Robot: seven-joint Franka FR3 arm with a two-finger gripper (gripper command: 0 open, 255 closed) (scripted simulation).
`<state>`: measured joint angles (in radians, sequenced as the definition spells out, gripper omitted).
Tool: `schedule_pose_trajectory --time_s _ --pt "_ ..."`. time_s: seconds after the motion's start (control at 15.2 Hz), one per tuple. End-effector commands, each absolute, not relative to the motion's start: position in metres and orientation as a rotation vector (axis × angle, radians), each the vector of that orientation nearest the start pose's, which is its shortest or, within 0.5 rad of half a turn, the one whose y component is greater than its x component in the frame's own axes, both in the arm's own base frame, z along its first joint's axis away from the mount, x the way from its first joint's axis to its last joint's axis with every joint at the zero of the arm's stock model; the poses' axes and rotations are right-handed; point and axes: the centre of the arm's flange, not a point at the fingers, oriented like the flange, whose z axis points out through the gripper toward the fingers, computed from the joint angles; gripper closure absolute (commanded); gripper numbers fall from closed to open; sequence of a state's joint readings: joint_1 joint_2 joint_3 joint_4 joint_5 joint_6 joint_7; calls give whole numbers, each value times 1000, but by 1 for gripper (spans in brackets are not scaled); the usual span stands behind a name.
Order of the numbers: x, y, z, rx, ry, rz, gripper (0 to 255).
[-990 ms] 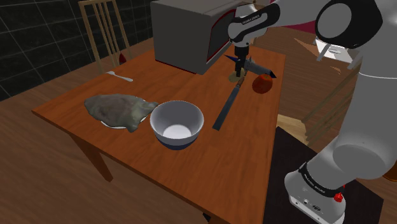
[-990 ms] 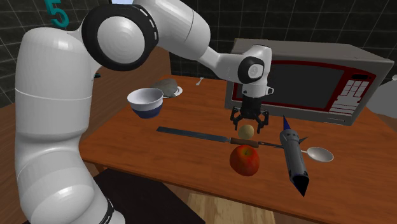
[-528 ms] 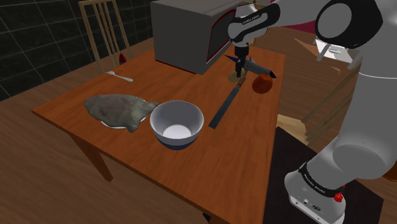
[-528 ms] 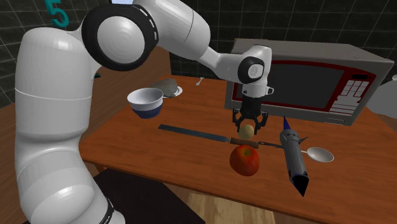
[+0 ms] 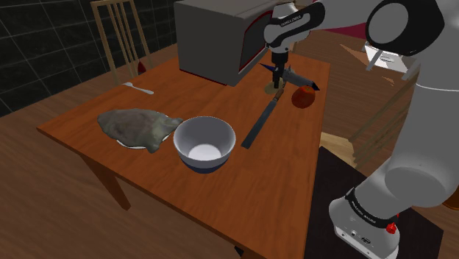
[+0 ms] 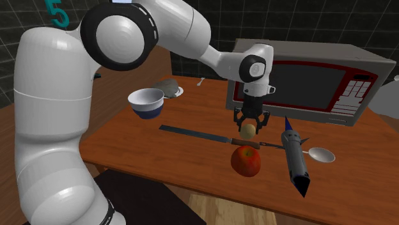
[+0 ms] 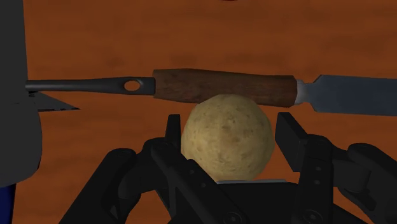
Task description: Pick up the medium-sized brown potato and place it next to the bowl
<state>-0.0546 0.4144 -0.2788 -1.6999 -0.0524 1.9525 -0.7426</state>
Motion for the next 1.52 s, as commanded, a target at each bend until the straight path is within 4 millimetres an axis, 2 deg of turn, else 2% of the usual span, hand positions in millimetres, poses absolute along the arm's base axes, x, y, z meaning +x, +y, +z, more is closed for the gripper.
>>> schedule_pose_trajectory --time_s 0.0,1.45 --pt "612 -198 360 -3107 -706 333 255" --pt "612 -198 476 -3107 -706 333 255"
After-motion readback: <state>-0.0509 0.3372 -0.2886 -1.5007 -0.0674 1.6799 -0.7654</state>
